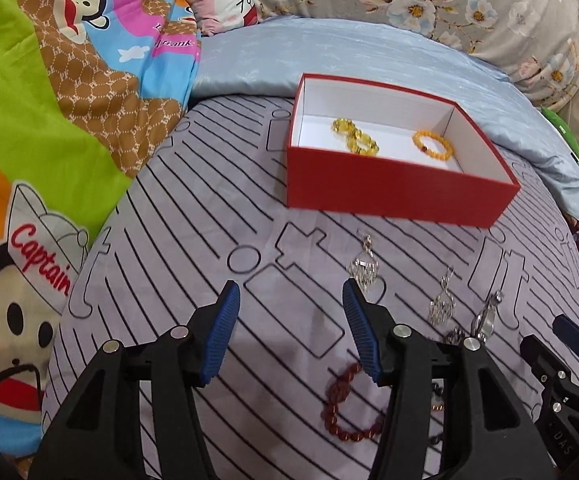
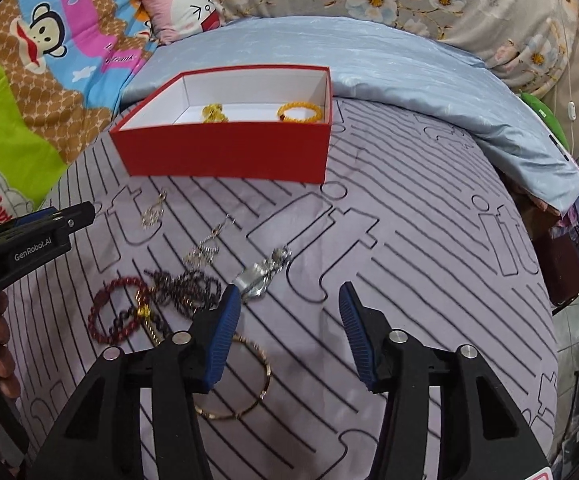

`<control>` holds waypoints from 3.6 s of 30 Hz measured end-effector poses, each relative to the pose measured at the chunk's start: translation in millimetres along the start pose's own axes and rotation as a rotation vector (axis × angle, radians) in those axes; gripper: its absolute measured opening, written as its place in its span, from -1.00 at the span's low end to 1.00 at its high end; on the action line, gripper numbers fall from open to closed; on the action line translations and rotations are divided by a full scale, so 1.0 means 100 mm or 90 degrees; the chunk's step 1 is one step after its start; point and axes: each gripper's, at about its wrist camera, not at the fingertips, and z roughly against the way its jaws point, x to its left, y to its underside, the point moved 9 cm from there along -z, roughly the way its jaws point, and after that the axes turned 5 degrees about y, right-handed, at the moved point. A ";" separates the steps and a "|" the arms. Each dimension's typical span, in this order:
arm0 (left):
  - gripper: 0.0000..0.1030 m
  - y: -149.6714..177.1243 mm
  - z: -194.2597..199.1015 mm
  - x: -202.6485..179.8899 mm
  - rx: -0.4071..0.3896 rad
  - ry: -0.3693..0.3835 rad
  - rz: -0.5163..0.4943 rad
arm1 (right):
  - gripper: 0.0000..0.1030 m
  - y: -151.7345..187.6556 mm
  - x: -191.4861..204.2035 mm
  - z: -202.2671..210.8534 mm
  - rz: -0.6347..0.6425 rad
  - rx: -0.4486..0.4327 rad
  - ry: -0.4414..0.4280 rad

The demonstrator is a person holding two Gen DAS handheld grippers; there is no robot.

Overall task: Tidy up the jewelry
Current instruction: 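Grasp the dark red bead bracelet with the left tool while the right tool grasps the gold bangle, then lift the red bracelet and gold bangle and carry both into the red box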

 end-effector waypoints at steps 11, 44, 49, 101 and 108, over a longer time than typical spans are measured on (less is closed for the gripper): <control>-0.01 0.23 0.11 0.06 0.015 0.000 0.010 | -0.55 0.35 0.17 -0.07 0.020 0.042 -0.025; -0.03 0.65 -0.06 -0.21 0.074 0.043 -0.015 | -0.95 0.51 -0.06 -0.09 -0.029 0.053 -0.023; -0.28 0.66 -0.09 -0.24 0.064 0.027 -0.035 | -0.95 0.52 -0.08 -0.08 -0.033 0.055 -0.025; -0.76 -0.47 0.82 -0.46 -0.080 0.118 -0.016 | -0.94 -0.19 -0.12 0.32 -0.049 -0.037 -0.063; -0.76 -0.79 0.77 -0.48 -0.100 0.119 -0.015 | -0.94 -0.60 -0.15 0.37 -0.049 -0.073 -0.073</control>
